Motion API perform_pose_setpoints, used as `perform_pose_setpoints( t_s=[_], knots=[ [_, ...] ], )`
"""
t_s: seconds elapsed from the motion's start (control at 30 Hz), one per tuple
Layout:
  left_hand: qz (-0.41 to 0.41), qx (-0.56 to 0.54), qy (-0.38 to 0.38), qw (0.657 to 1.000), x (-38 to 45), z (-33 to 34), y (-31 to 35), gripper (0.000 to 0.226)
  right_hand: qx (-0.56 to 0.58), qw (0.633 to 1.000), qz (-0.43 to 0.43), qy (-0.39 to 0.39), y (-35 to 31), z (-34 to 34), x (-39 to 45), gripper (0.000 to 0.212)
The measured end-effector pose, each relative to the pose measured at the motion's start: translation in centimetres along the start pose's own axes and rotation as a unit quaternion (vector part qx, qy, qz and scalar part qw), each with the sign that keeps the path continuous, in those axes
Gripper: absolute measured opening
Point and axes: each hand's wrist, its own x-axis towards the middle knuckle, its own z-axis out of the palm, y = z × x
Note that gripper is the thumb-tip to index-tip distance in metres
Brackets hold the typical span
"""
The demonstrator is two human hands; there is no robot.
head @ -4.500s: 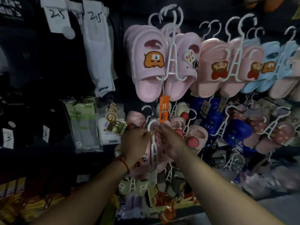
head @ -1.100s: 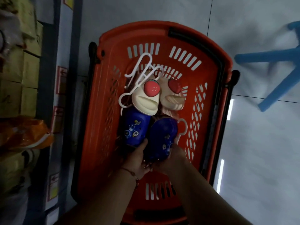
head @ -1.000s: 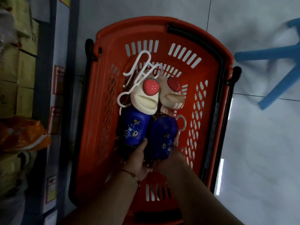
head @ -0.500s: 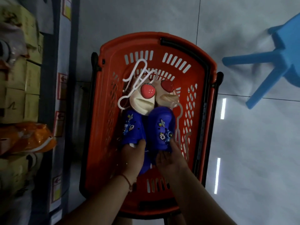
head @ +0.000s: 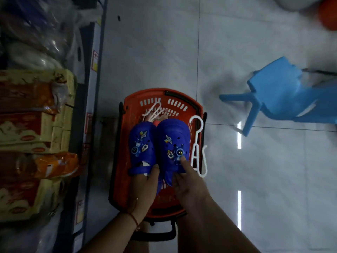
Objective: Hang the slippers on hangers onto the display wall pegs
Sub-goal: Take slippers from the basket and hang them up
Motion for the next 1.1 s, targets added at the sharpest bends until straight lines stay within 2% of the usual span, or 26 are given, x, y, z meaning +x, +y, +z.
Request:
perform_pose_setpoints(
  t_s=[0.13, 0.23, 0.4, 0.5, 0.63, 0.73, 0.8, 0.9, 1.0, 1.1],
  knots=[
    [0.089, -0.012, -0.017, 0.996, -3.7, -3.1, 7.8, 0.036, -0.011, 0.998, -0.048, -0.035, -2.1, 3.3, -8.7, 0.068],
    [0.174, -0.025, -0.014, 0.984, -7.3, -5.7, 15.1, 0.039, -0.008, 0.992, -0.089, -0.093, -4.2, 6.1, -16.3, 0.068],
    [0.348, -0.021, 0.002, 0.937, -13.2, -9.4, 27.3, 0.041, -0.013, 0.964, -0.198, -0.18, -7.7, 10.9, -30.1, 0.055],
    [0.41, -0.019, 0.003, 0.912, -16.2, -11.0, 33.4, 0.051, -0.002, 0.945, -0.255, -0.202, -9.5, 13.2, -36.9, 0.045],
    [0.497, 0.03, 0.027, 0.867, -20.5, -12.2, 39.7, 0.062, -0.058, 0.919, -0.319, -0.225, -11.8, 14.8, -43.2, 0.061],
    [0.512, -0.009, 0.083, 0.855, -23.7, -12.4, 42.3, 0.068, -0.103, 0.901, -0.339, -0.251, -13.5, 15.1, -46.2, 0.071],
    [0.496, -0.054, 0.138, 0.855, -25.7, -12.1, 43.3, 0.059, -0.131, 0.891, -0.332, -0.279, -14.2, 14.9, -47.9, 0.071],
    [0.462, -0.112, 0.179, 0.862, -27.8, -11.1, 44.4, 0.045, -0.175, 0.872, -0.331, -0.315, -15.4, 13.5, -49.8, 0.06],
    [0.455, -0.123, 0.22, 0.854, -29.8, -9.7, 45.0, 0.037, -0.235, 0.843, -0.353, -0.329, -17.1, 11.6, -51.4, 0.051],
    [0.425, -0.108, 0.259, 0.861, -31.4, -8.4, 45.1, 0.032, -0.29, 0.803, -0.402, -0.331, -18.9, 9.7, -52.3, 0.021]
  ],
)
